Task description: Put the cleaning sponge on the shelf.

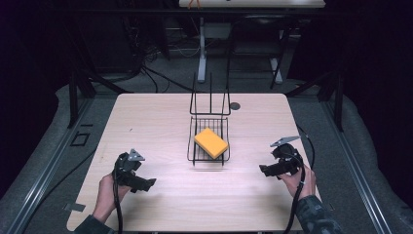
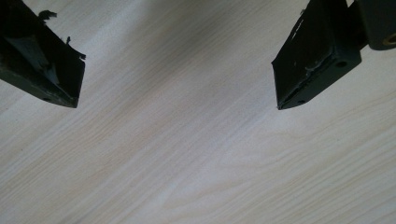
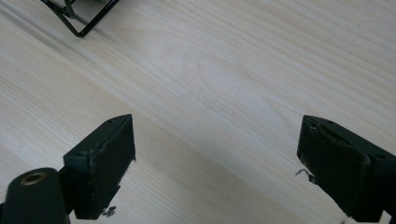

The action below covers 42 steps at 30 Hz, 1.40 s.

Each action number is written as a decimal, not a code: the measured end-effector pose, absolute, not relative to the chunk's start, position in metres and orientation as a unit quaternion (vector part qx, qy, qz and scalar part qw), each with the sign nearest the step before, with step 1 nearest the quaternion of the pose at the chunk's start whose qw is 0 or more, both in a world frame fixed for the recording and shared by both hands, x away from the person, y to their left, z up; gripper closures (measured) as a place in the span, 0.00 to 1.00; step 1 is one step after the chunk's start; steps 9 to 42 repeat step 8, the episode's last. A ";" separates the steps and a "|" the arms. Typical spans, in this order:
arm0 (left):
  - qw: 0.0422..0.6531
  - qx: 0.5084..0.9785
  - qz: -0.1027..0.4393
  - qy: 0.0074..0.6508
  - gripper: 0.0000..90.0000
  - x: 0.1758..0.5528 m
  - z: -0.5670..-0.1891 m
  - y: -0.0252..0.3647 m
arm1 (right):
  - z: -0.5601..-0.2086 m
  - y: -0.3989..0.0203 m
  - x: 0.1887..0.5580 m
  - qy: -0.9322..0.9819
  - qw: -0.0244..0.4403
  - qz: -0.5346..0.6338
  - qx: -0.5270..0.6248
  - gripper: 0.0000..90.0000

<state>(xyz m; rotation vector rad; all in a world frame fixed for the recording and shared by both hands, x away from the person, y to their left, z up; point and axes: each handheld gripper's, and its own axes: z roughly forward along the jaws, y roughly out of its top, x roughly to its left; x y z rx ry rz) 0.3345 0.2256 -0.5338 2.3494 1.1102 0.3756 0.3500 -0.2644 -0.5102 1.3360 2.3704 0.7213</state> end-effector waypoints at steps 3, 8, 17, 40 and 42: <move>0.256 0.865 0.139 0.409 0.02 0.335 -0.534 0.225 | -0.512 -0.265 0.351 0.829 0.160 0.257 0.471 0.12; 0.256 0.865 0.137 0.410 0.02 0.335 -0.534 0.226 | -0.511 -0.264 0.351 0.830 0.162 0.257 0.467 0.13; 0.256 0.865 0.137 0.410 0.02 0.335 -0.534 0.226 | -0.511 -0.264 0.351 0.830 0.162 0.257 0.467 0.13; 0.256 0.865 0.137 0.410 0.02 0.335 -0.534 0.226 | -0.511 -0.264 0.351 0.830 0.162 0.257 0.467 0.13; 0.256 0.865 0.137 0.410 0.02 0.335 -0.534 0.226 | -0.511 -0.264 0.351 0.830 0.162 0.257 0.467 0.13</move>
